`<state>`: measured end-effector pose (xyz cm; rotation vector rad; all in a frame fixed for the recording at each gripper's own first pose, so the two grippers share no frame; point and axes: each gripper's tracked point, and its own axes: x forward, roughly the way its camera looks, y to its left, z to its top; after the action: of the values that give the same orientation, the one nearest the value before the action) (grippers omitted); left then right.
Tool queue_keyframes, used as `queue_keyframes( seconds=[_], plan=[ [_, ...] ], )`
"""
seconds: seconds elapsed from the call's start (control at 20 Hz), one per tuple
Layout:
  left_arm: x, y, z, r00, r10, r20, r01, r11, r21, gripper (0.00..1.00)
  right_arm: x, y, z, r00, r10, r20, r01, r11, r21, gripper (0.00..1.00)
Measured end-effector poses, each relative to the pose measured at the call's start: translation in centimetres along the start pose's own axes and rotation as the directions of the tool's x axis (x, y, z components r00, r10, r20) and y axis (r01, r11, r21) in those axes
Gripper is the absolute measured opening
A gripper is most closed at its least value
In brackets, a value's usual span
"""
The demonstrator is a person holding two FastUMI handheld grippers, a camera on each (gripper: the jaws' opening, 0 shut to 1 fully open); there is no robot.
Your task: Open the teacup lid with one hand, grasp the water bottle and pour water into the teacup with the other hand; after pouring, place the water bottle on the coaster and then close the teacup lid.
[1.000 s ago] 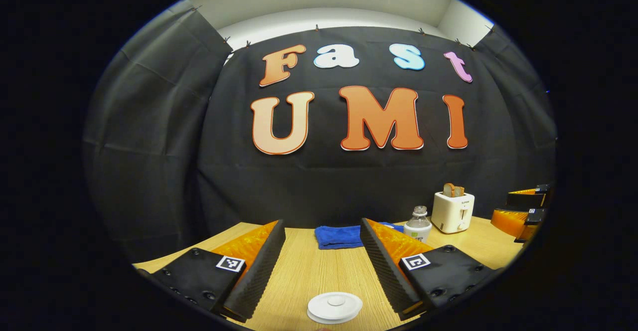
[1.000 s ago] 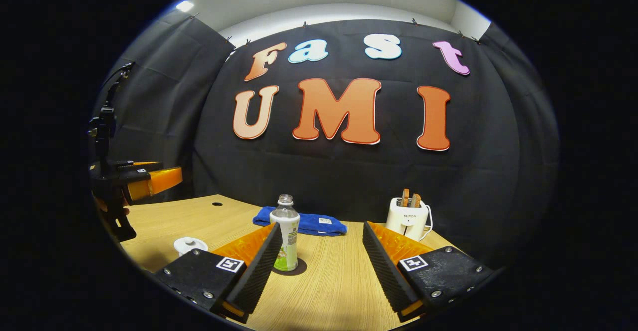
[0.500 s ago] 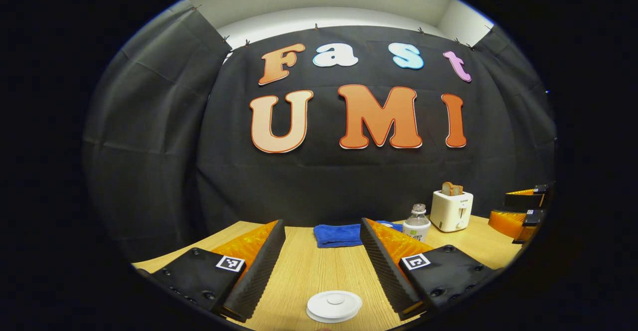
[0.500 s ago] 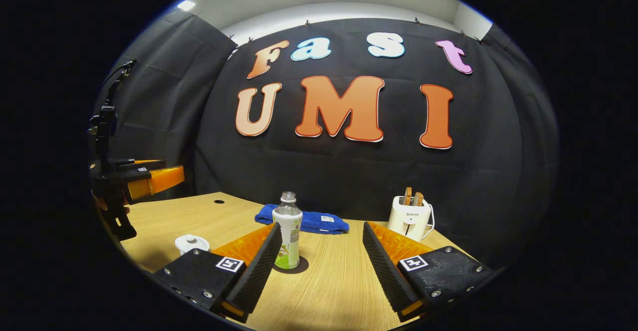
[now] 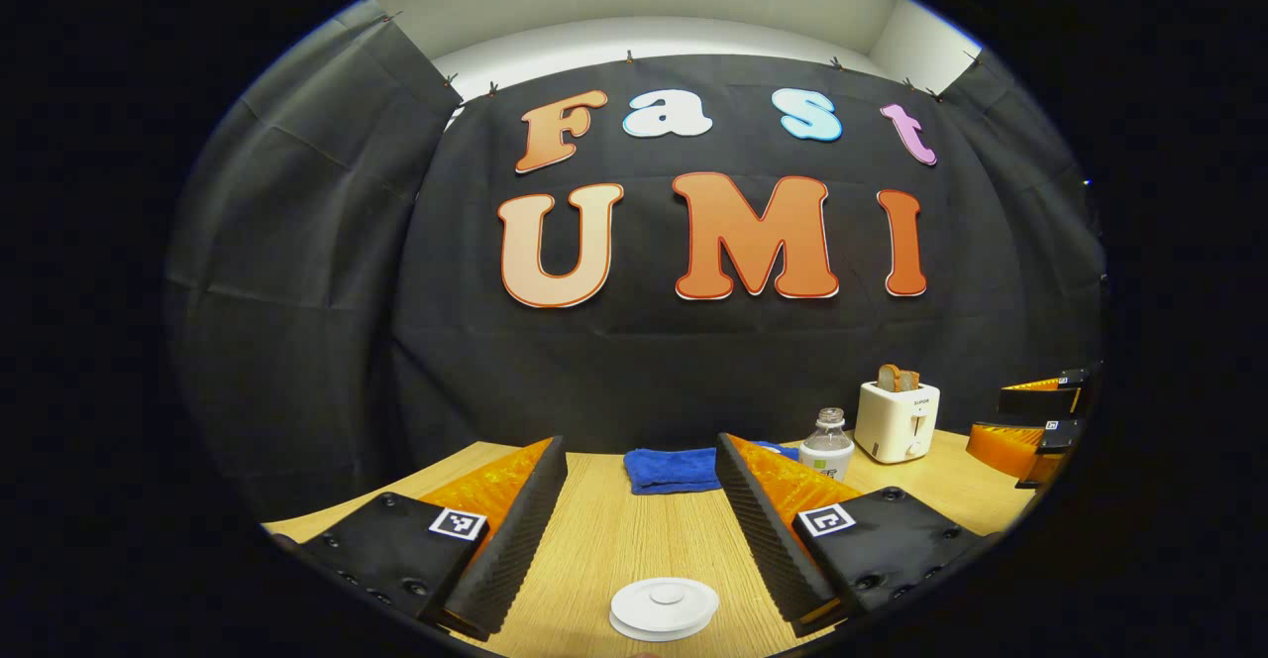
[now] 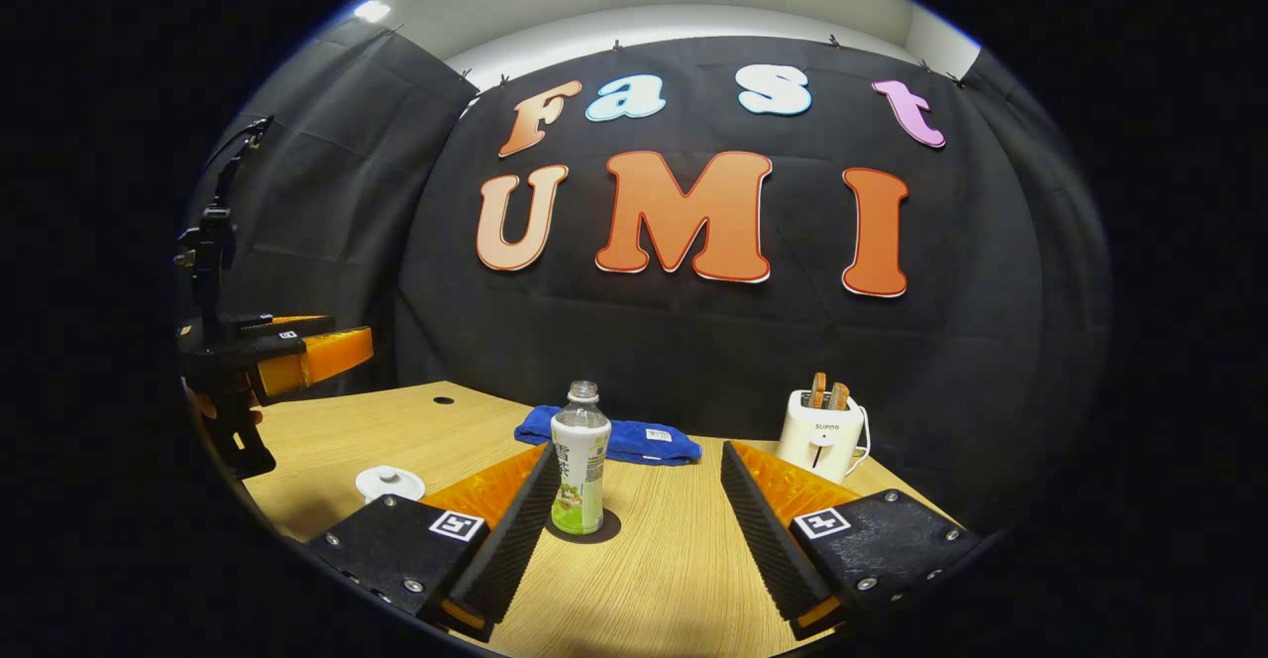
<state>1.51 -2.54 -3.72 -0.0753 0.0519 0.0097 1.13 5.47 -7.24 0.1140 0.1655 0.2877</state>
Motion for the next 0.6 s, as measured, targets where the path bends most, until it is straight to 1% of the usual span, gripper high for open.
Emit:
queue_keyframes(
  seconds=[0.35,0.4,0.45,0.5,0.6],
  plan=[
    [-0.2,-0.22,0.14,1.0,-0.001,0.005,0.001,1.0,0.003,0.98,-0.2,-0.14,0.03,1.0,-0.002,0.001,0.002,1.0,0.003,0.98],
    [-0.22,-0.23,0.24,1.0,-0.001,0.007,0.001,1.0,0.003,1.0,-0.18,-0.07,0.03,1.0,-0.001,0.001,0.001,1.0,0.003,0.98],
    [-0.25,-0.23,0.28,1.0,-0.001,0.008,0.001,1.0,0.004,0.98,-0.12,-0.08,-0.09,1.0,-0.002,-0.001,0.002,1.0,0.002,0.98],
    [-0.33,-0.23,0.26,1.0,-0.001,0.008,0.001,1.0,0.004,0.93,-0.24,-0.07,-0.12,1.0,0.0,-0.001,0.0,1.0,0.002,0.98],
    [-0.36,-0.28,0.23,1.0,-0.002,0.007,0.002,1.0,0.003,0.93,-0.18,-0.1,-0.13,1.0,0.0,-0.001,0.0,1.0,0.002,0.98]
  ],
)
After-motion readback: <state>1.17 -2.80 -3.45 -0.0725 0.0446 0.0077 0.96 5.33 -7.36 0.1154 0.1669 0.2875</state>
